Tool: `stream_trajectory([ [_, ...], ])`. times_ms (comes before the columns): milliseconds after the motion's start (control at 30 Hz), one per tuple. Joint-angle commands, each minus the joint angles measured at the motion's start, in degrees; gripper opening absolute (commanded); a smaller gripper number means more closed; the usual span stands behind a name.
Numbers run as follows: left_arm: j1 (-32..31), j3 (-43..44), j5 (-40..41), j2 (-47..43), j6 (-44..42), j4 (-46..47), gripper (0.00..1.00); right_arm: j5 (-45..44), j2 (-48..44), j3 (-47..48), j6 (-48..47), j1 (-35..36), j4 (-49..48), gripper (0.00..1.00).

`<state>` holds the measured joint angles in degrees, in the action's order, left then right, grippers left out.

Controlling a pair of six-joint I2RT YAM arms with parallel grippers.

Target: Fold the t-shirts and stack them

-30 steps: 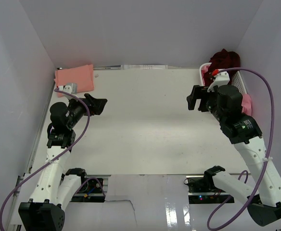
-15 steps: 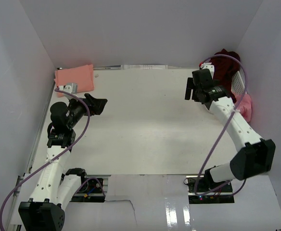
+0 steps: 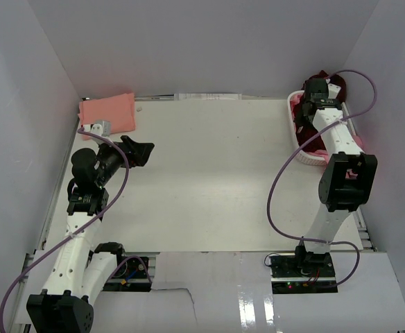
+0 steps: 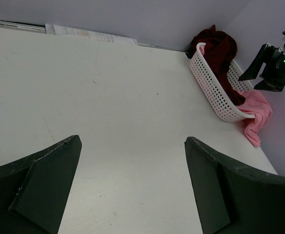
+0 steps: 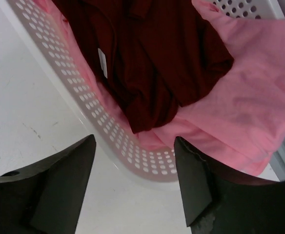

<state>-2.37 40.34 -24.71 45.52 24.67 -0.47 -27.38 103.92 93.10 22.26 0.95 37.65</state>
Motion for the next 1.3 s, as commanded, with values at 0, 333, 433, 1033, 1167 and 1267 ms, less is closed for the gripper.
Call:
stream_trajectory([
  [0, 0.0, 1.3, -0.4, -1.4, 0.0, -0.8, 0.98, -0.8, 4.7, 5.3, 2.0, -0.2, -2.1, 0.68],
  [333, -0.1, 1.3, 0.1, -1.2, 0.0, -0.9, 0.98, -2.4, 19.0, 16.4, 1.5, -2.1, -6.9, 0.57],
  [433, -0.1, 1.4, 0.3, -0.7, 0.0, -1.1, 0.98, -2.8, 21.8, 18.7, 0.9, -2.8, -7.4, 0.57],
  [1033, 0.0, 1.9, -0.5, 2.1, 0.1, -1.2, 0.98, 0.4, 34.9, 31.4, -3.5, -5.5, -9.8, 0.39],
  [1167, -0.1, 1.9, -0.4, 2.5, 0.1, -1.3, 0.98, 2.7, 35.6, 31.4, -3.0, -6.1, -9.9, 0.41],
  [1267, -0.1, 1.9, -0.3, 2.6, 0.1, -1.3, 0.98, 3.4, 35.8, 31.4, -3.0, -6.2, -10.0, 0.33],
])
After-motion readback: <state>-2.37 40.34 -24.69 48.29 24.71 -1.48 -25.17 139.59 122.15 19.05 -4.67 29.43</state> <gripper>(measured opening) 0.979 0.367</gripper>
